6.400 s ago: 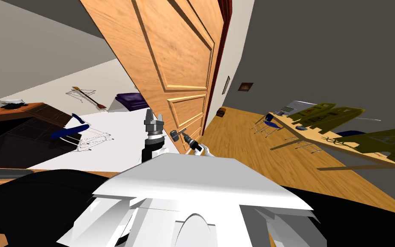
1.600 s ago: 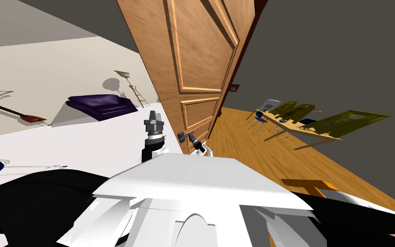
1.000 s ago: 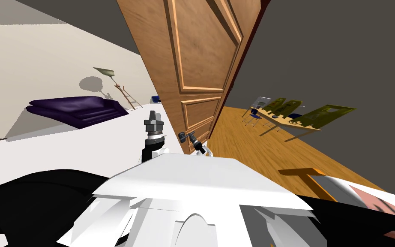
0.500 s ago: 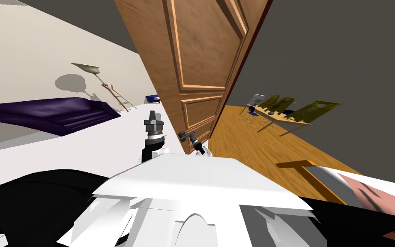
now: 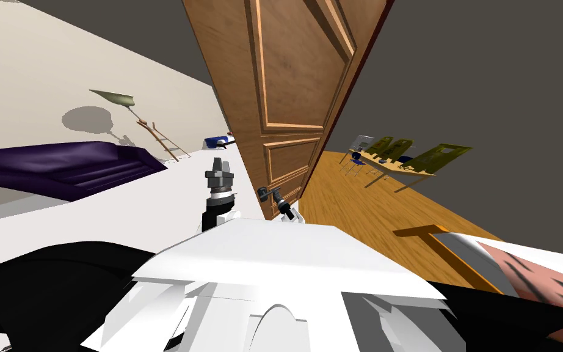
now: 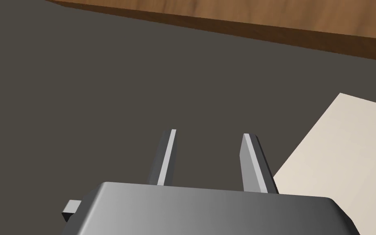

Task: Push the door open

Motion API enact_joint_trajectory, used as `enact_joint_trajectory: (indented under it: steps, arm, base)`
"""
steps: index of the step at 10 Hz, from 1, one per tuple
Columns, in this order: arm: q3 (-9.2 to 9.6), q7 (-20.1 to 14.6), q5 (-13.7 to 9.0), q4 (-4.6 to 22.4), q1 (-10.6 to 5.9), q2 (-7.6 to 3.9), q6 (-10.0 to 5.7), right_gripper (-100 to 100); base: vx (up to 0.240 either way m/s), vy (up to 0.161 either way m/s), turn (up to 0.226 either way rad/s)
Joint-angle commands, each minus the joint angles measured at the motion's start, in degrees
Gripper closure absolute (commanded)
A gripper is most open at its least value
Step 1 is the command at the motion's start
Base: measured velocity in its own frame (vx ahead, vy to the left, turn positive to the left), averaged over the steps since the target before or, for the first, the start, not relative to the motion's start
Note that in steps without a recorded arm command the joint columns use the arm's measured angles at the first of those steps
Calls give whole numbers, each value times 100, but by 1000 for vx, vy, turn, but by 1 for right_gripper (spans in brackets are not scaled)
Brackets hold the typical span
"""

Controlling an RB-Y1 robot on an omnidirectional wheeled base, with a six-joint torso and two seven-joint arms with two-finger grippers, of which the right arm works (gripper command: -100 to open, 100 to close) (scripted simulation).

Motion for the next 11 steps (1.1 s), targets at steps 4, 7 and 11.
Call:
enact_joint_trajectory:
  steps: [4, 7, 11]
  arm:
    - [-333, 76, -76, 104, -92, -58, -17, 100]
    - [-495, 115, -114, 134, -118, 26, -18, 100]
    - [-661, 148, -149, 167, -142, 152, -26, 100]
  base:
    - [60, 180, -67]
    - [71, 174, -63]
    - [60, 142, -62]
